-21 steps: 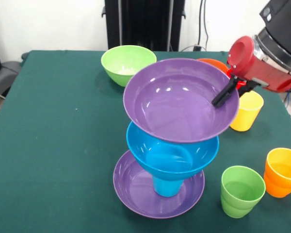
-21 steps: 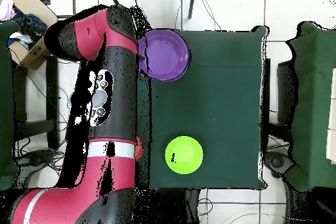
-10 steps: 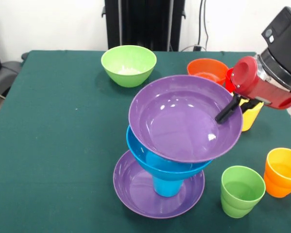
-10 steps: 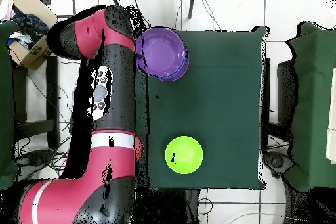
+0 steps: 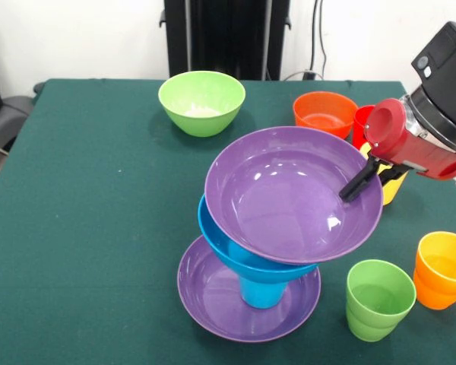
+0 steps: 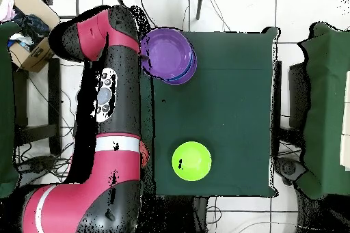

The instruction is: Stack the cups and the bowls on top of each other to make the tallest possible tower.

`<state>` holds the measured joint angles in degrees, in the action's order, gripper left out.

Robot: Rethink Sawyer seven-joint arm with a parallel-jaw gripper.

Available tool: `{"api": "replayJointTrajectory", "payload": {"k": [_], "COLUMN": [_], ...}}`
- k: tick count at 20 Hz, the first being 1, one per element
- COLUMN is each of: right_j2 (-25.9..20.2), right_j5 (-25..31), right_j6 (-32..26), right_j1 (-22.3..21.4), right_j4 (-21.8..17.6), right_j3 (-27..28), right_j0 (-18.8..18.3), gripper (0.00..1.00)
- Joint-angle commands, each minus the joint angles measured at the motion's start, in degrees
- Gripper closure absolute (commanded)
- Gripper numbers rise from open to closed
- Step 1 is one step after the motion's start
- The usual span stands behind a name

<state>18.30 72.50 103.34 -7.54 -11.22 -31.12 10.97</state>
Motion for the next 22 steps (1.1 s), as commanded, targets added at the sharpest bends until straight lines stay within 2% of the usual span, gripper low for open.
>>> {"api": "replayJointTrajectory", "payload": {"k": [1,22], "right_j2": [-3.0,-3.1], "right_j5": [-0.4,2.0], "right_j6": [-11.3,-15.0], "right_j1": [-1.8,1.2], "right_j4": [-3.2,-2.8], "right_j3": [-0.6,5.2], "right_j0": [-0.7,-3.0], "gripper": [1.00,1.00]}}
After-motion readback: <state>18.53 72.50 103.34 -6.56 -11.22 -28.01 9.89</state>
